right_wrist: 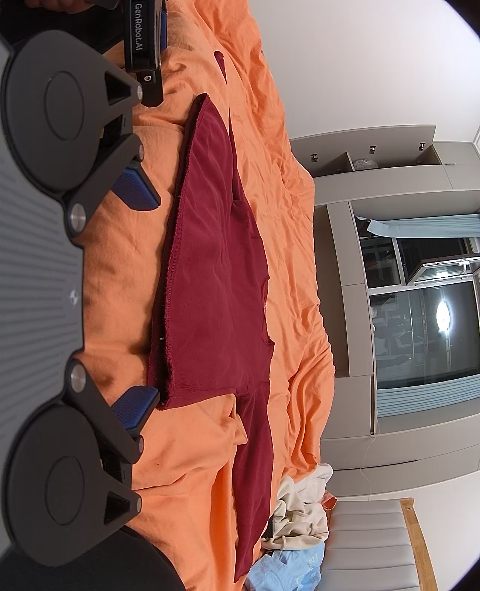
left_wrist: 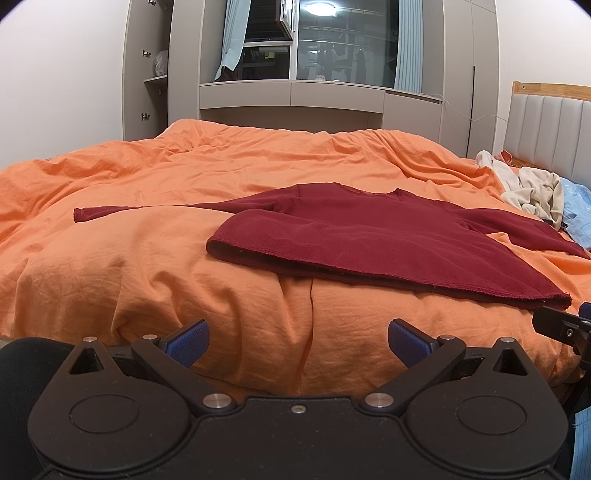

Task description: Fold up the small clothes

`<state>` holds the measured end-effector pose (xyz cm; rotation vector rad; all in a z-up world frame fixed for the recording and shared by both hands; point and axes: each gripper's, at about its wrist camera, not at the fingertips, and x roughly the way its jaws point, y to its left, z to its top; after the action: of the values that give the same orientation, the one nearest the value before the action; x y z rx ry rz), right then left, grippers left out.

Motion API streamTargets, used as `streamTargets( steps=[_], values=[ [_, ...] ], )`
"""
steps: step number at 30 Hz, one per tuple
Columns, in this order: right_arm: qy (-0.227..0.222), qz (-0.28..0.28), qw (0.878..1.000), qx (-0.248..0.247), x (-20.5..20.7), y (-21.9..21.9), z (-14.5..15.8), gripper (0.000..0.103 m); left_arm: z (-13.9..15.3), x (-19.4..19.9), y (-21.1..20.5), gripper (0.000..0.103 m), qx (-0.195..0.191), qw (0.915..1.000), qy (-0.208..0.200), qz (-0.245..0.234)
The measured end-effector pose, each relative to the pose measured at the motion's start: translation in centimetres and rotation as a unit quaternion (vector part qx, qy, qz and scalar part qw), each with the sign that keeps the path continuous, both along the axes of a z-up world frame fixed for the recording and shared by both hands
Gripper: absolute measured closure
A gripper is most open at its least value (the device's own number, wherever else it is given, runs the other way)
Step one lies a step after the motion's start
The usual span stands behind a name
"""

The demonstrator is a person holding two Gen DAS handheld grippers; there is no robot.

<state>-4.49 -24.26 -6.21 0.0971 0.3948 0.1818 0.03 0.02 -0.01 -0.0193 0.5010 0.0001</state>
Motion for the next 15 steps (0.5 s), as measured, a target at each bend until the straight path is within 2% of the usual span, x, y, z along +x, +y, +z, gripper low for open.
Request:
streamTargets(
  steps=[15],
  values=[
    [0.001,0.0,1.0,0.0,-0.06,0.0,-0.15,0.0,-0.01,0.02,0.0,0.0,0.0,1.0,0.0,0.0]
  ],
)
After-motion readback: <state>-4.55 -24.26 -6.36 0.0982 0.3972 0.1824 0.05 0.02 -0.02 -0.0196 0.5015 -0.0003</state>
